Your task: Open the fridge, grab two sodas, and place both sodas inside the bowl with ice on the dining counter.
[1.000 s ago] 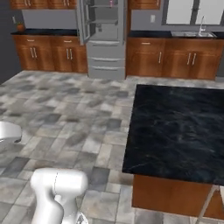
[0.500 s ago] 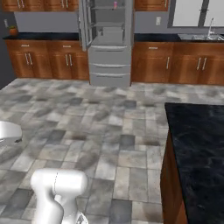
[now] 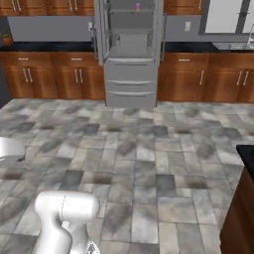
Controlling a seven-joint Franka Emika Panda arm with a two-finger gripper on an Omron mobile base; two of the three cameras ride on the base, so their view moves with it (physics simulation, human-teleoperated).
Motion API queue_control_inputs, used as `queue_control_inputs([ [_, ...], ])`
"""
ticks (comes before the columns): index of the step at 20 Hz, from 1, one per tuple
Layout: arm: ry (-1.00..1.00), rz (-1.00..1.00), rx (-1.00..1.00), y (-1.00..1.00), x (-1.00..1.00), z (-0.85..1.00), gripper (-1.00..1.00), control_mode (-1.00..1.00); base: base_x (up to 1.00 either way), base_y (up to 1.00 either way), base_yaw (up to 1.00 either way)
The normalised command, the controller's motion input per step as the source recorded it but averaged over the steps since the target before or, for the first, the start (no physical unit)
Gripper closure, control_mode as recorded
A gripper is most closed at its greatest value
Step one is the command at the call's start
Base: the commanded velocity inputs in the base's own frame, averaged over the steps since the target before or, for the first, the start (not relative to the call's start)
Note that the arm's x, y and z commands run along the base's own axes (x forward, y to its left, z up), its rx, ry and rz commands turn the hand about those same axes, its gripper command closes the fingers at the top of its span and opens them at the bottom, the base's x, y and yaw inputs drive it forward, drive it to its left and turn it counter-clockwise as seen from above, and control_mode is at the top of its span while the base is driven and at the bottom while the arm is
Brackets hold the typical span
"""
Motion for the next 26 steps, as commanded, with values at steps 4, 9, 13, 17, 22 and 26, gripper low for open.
queue_control_inputs([
  [4, 0.0, 0.0, 0.0, 0.0, 0.0, 0.0, -1.0, 1.0, 0.94, 0.92, -0.13],
  [9, 0.0, 0.0, 0.0, 0.0, 0.0, 0.0, -1.0, 1.0, 0.98, 0.61, -0.04],
  [13, 0.0, 0.0, 0.0, 0.0, 0.0, 0.0, -1.0, 1.0, 0.95, 0.14, 0.08],
  [17, 0.0, 0.0, 0.0, 0.0, 0.0, 0.0, -1.0, 1.0, 0.85, -0.03, 0.14],
  [22, 0.0, 0.0, 0.0, 0.0, 0.0, 0.0, -1.0, 1.0, 0.69, -0.25, 0.15],
  [26, 0.0, 0.0, 0.0, 0.0, 0.0, 0.0, -1.0, 1.0, 0.69, -0.41, 0.11],
])
